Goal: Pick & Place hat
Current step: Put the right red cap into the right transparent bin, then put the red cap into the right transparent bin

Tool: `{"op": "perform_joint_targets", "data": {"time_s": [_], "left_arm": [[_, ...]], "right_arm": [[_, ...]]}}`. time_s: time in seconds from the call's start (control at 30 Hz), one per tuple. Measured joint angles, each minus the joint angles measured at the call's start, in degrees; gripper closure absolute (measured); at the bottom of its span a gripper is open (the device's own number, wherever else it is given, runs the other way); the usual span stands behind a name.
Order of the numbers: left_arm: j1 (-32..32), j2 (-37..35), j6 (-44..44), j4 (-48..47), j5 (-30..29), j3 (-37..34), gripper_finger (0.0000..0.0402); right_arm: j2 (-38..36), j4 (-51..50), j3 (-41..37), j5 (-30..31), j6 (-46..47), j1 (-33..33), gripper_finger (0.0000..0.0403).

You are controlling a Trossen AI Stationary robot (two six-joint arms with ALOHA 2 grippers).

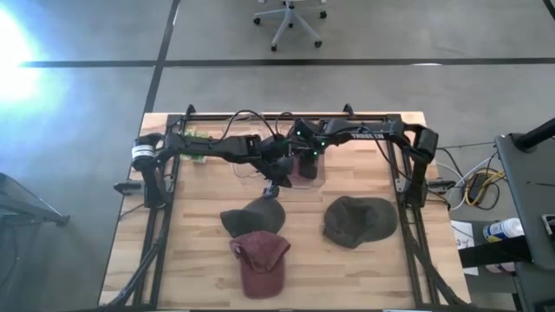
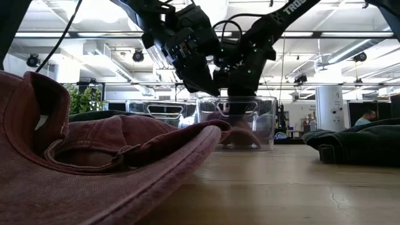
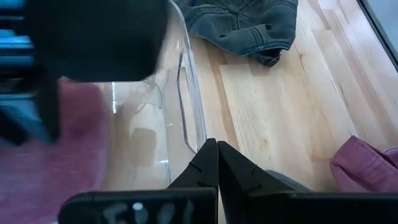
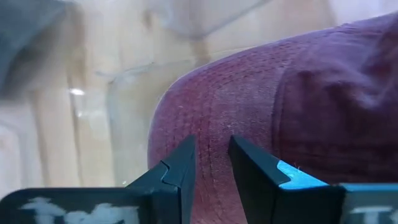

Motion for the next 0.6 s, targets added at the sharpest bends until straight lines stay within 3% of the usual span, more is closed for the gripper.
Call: {"op": "perform_joint_targets", "data": {"time_s": [0.17, 0.33, 0.6], "left_arm": [[0.0, 0.4, 0.0, -1.1, -0.4, -0.4, 0.0401], [-0.1, 0.2, 0.0, -0.5, -0.7, -0.3, 0.0401], [0.0, -1.3, 0.1, 2.3, -1.6, 0.6, 0.0401]], "right_arm": [[0.0, 0.6, -0.2, 0.3, 0.3, -1.9, 0.0303], [-0.4, -0.6, -0.3, -5.3, -0.9, -1.6, 0.0294], [-6.1, -4.9, -0.2, -6.2, -2.9, -1.3, 0.0277]]}}
